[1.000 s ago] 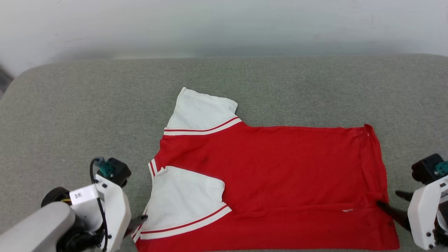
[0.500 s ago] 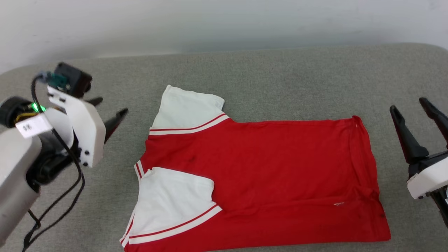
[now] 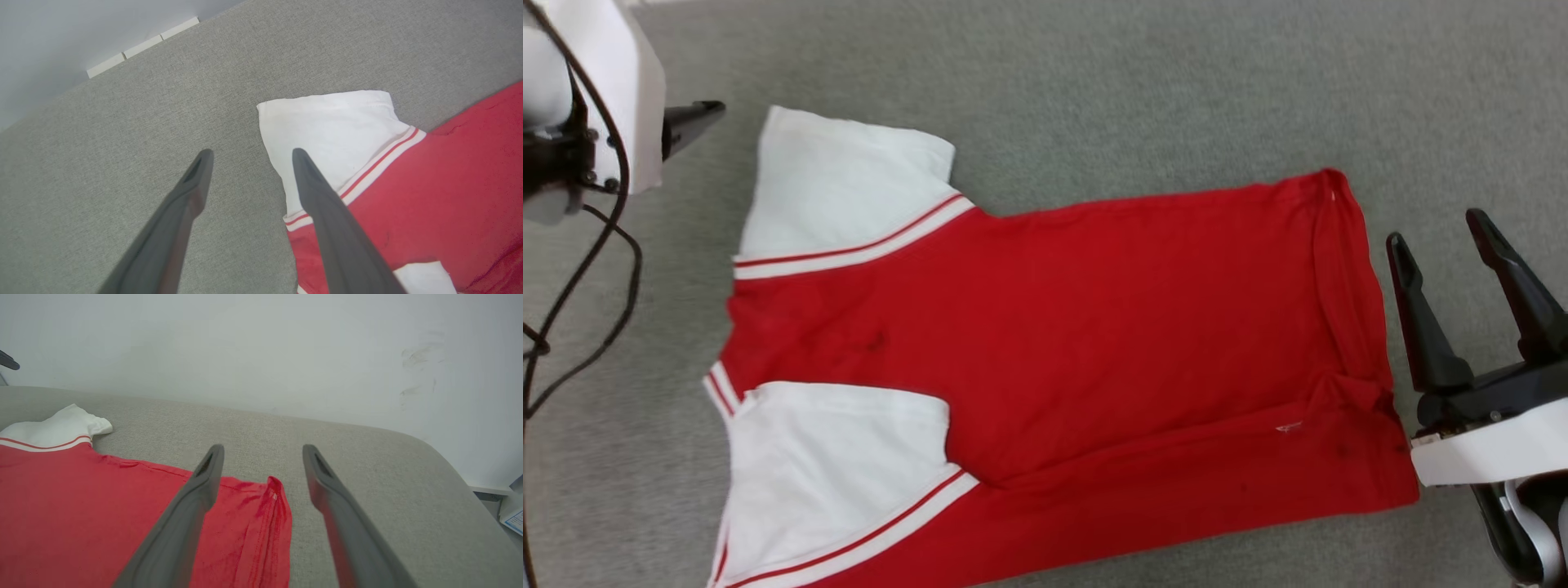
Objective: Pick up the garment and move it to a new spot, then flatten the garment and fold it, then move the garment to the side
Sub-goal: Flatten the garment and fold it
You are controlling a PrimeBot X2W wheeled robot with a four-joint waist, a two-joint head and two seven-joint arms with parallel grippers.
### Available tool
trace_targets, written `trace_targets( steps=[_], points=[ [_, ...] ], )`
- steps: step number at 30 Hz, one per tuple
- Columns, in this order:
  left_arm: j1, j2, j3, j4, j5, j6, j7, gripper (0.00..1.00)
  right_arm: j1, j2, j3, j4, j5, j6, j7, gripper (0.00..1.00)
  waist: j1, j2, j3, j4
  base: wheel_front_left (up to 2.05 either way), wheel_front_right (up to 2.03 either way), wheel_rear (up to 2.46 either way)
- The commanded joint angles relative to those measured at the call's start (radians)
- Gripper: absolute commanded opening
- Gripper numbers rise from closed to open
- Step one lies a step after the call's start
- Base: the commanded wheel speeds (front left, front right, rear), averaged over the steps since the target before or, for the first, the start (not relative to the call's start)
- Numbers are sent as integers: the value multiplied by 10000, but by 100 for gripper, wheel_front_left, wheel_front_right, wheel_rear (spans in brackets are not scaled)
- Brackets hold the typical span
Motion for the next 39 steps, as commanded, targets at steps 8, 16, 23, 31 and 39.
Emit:
trace_targets(
  steps=[8, 16, 23, 31, 39],
  points=[
    [-1030, -273, -434, 570, 217, -137, 1248, 100, -680, 26, 224, 24, 35, -7, -131, 100, -1, 0, 1493, -763, 0, 0, 0],
    [-1096, -502, -1126, 1315, 707, -347, 1673, 100, -1107, -53, 432, 372, 91, -7, -321, 100, -1, 0, 1909, -844, 0, 0, 0],
    [-833, -657, -1453, 1536, 779, -602, 1585, 0, -1415, -261, 406, 623, 183, -7, -403, 100, -1, 0, 1728, -767, 0, 0, 0],
    [-984, -980, -1594, 1269, 809, -844, 677, 0, -2537, -1881, 654, 470, 472, -7, 1595, 100, -1, 0, 796, -186, 0, 0, 0],
    [-822, -1286, -2132, 563, 641, -913, -80, 0, -4781, -4554, 2922, 1182, 2913, -7, 6650, 100, -1, 0, 209, 521, 0, 0, 0]
  ],
)
